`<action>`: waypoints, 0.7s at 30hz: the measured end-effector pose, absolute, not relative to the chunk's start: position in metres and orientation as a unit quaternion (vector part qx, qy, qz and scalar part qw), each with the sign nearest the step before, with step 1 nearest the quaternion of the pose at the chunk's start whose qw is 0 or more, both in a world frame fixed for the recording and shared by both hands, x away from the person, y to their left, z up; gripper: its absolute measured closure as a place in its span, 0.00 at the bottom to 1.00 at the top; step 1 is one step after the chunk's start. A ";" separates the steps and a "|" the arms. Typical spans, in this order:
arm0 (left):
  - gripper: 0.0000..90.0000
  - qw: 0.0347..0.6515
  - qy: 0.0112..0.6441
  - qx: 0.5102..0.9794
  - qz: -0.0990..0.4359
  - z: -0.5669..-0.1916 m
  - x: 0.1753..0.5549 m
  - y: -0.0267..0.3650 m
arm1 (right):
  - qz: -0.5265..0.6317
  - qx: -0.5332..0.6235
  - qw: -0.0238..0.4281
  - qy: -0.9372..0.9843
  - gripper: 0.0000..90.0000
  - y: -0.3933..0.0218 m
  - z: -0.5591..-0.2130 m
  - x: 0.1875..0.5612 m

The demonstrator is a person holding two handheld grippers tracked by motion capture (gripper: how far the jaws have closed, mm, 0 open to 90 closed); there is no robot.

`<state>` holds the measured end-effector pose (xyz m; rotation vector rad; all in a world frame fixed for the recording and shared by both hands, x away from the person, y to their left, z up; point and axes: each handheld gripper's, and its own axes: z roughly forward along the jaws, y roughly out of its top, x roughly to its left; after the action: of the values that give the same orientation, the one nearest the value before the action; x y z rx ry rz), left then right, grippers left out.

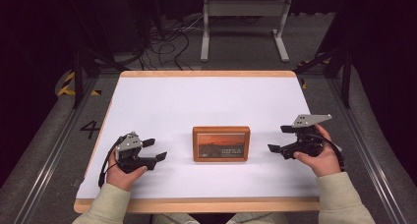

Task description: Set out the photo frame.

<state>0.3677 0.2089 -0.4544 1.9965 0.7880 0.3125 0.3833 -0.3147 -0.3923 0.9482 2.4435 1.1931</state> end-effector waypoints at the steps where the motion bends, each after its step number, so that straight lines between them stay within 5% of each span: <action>1: 0.31 0.468 0.321 0.813 0.127 -0.454 0.367 0.209 | 0.417 0.329 0.131 0.837 0.10 -0.315 -0.395 0.382; 10: 0.31 0.470 0.324 0.811 0.128 -0.454 0.367 0.209 | 0.428 0.360 0.175 0.810 0.13 -0.319 -0.423 0.375; 21: 0.31 0.471 0.326 0.810 0.122 -0.455 0.368 0.209 | 0.422 0.374 0.170 0.809 0.14 -0.318 -0.449 0.375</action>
<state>0.3684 0.2090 -0.4547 1.9853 0.7989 0.2997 0.3753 -0.3182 -0.4491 1.0616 2.2977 1.1981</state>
